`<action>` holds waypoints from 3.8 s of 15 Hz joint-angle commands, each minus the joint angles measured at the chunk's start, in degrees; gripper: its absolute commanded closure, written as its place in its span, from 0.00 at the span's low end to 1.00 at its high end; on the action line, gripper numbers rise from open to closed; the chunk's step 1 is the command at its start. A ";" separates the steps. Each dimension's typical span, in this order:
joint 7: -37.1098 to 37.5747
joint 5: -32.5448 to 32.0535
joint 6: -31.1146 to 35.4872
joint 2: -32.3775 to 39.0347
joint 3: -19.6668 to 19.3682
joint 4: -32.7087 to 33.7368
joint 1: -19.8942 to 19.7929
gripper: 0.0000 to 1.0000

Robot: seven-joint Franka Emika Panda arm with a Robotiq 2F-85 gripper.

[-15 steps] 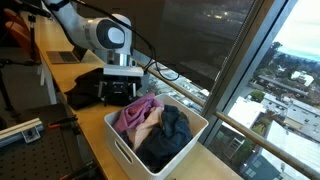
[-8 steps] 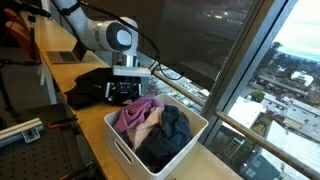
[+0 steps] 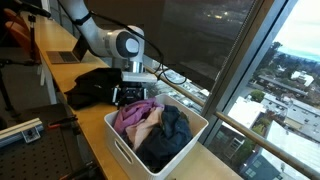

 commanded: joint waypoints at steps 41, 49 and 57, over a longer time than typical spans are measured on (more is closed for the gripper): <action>-0.85 11.38 -11.13 -7.35 1.64 1.33 1.13 1.00; -0.63 11.40 -11.70 -5.46 0.70 4.44 -1.40 1.00; -1.33 11.87 -10.07 -3.02 -0.28 4.65 -3.74 1.00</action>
